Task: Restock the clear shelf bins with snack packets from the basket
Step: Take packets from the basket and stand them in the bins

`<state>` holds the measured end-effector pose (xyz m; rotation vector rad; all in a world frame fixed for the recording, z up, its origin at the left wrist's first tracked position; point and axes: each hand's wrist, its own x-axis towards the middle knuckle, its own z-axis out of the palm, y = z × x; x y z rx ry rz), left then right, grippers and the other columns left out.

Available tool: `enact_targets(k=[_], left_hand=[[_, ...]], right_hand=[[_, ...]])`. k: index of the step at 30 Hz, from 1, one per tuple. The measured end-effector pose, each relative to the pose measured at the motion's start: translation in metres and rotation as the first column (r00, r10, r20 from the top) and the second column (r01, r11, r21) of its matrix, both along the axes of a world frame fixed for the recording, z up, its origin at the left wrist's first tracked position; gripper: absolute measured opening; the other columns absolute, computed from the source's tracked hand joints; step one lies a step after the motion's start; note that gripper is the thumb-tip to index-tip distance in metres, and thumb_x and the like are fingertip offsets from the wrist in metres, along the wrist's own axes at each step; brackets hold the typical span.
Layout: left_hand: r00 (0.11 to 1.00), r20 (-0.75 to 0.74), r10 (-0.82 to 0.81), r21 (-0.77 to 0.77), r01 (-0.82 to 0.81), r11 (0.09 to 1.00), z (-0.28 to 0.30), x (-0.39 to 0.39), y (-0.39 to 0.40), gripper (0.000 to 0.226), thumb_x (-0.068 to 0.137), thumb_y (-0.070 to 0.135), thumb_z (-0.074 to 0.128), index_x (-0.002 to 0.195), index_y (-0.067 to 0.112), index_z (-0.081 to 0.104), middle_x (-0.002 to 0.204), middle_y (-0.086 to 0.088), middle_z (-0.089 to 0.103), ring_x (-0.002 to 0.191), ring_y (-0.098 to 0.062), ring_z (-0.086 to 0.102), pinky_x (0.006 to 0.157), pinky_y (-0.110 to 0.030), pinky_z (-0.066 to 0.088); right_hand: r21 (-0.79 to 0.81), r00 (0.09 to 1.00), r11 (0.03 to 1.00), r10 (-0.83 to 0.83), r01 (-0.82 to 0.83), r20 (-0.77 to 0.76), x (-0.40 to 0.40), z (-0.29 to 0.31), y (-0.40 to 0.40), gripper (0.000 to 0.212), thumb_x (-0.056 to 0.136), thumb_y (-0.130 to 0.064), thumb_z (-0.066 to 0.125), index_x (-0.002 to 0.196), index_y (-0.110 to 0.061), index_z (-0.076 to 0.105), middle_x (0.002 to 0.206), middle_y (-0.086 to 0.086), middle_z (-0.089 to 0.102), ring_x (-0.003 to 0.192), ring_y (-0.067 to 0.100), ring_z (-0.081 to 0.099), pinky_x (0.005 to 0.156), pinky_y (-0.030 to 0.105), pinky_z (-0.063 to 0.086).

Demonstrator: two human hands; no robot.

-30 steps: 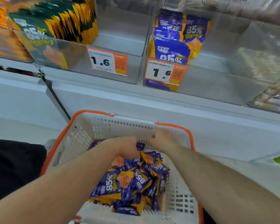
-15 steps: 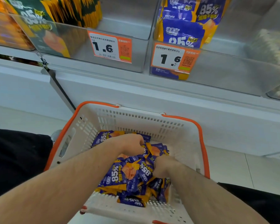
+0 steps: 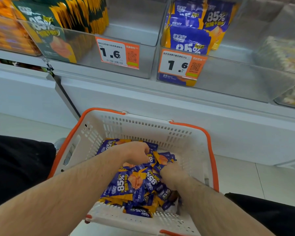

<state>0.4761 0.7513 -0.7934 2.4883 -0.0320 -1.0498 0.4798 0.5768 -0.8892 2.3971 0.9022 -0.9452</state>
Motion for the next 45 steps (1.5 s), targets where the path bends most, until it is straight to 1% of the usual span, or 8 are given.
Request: enact_targets(k=[10, 17, 21, 26, 29, 38, 43, 45], left_hand=[[0.941, 0.042, 0.335, -0.233, -0.316, 0.92, 0.006, 0.002, 0.009, 0.055, 0.093, 0.036, 0.061, 0.14, 0.014, 0.042, 0.125, -0.005, 0.054, 0.101, -0.014, 0.049, 0.085, -0.029, 0.042], [0.864, -0.329, 0.382, -0.536, -0.504, 0.678, 0.021, -0.002, 0.007, 0.025, 0.094, 0.045, 0.059, 0.114, 0.031, 0.059, 0.116, 0.007, 0.064, 0.113, -0.018, 0.06, 0.103, -0.048, 0.042], [0.779, -0.325, 0.537, -0.662, -0.593, 0.459, 0.028, 0.004, 0.008, 0.016, 0.096, 0.017, 0.061, 0.111, 0.016, 0.062, 0.096, 0.001, 0.075, 0.086, -0.014, 0.071, 0.077, -0.03, 0.051], [0.711, -0.272, 0.649, -0.751, -0.578, 0.318, 0.044, 0.012, 0.007, 0.016, 0.089, 0.002, 0.067, 0.1, 0.013, 0.067, 0.09, -0.005, 0.076, 0.074, -0.013, 0.072, 0.06, -0.022, 0.055], [0.654, -0.226, 0.722, -0.832, -0.516, 0.207, 0.064, 0.019, -0.001, 0.017, 0.088, -0.001, 0.066, 0.1, 0.012, 0.067, 0.079, -0.001, 0.075, 0.064, -0.009, 0.07, 0.058, -0.021, 0.056], [0.706, 0.088, 0.703, -0.866, -0.294, 0.404, 0.133, 0.02, -0.027, 0.008, 0.088, 0.011, 0.069, 0.09, 0.018, 0.068, 0.079, -0.001, 0.075, 0.063, -0.013, 0.068, 0.064, -0.029, 0.054], [0.11, 0.693, 0.712, -0.715, -0.023, 0.699, 0.169, 0.055, -0.018, 0.007, 0.082, 0.03, 0.059, 0.082, 0.023, 0.059, 0.081, 0.012, 0.055, 0.076, -0.009, 0.052, 0.069, -0.023, 0.039], [0.023, 0.81, 0.585, -0.585, -0.02, 0.811, 0.187, 0.081, -0.016, 0.014, 0.082, 0.028, 0.056, 0.09, 0.017, 0.061, 0.091, 0.008, 0.053, 0.086, -0.016, 0.053, 0.074, -0.028, 0.039]], right_hand=[[0.36, 0.916, 0.85, -0.399, 0.384, -0.035, 0.085, 0.097, -0.014, 0.023, 0.101, -0.011, 0.038, 0.09, -0.012, 0.058, 0.088, 0.005, 0.056, 0.08, 0.022, 0.05, 0.068, 0.03, 0.04], [0.716, 0.587, 0.165, -0.708, 0.679, -0.393, 0.082, 0.161, -0.018, 0.033, 0.099, -0.011, 0.041, 0.066, -0.013, 0.045, 0.073, 0.012, 0.05, 0.067, 0.024, 0.051, 0.056, 0.034, 0.05], [0.711, 0.544, 0.024, -0.662, 0.703, -0.515, 0.069, 0.187, -0.015, 0.025, 0.1, -0.013, 0.045, 0.078, -0.008, 0.055, 0.088, 0.023, 0.062, 0.075, 0.027, 0.061, 0.069, 0.044, 0.057], [0.602, 0.367, -0.391, -0.527, 0.697, -0.767, 0.067, 0.206, -0.002, 0.018, 0.096, -0.023, 0.061, 0.096, -0.005, 0.064, 0.09, 0.015, 0.072, 0.073, 0.023, 0.068, 0.077, 0.043, 0.059], [0.609, 0.36, -0.407, -0.538, 0.681, -0.762, 0.062, 0.211, -0.001, 0.018, 0.091, -0.027, 0.068, 0.092, -0.009, 0.066, 0.081, 0.006, 0.071, 0.061, 0.014, 0.062, 0.062, 0.028, 0.054], [0.772, 0.616, -0.257, -0.482, 0.581, -0.623, 0.065, 0.27, -0.029, 0.018, 0.095, -0.011, 0.06, 0.077, -0.015, 0.064, 0.055, 0.0, 0.051, 0.044, 0.013, 0.025, 0.044, 0.023, 0.02], [0.69, 0.55, -0.382, -0.418, 0.615, -0.722, 0.093, 0.301, -0.049, 0.008, 0.098, -0.015, 0.054, 0.095, -0.009, 0.058, 0.061, 0.005, 0.042, 0.037, 0.008, 0.025, 0.037, 0.016, 0.017], [0.612, 0.455, -0.472, -0.411, 0.635, -0.79, 0.111, 0.31, -0.058, 0.005, 0.098, -0.017, 0.053, 0.096, -0.013, 0.052, 0.063, 0.003, 0.041, 0.034, 0.006, 0.029, 0.033, 0.014, 0.02]])
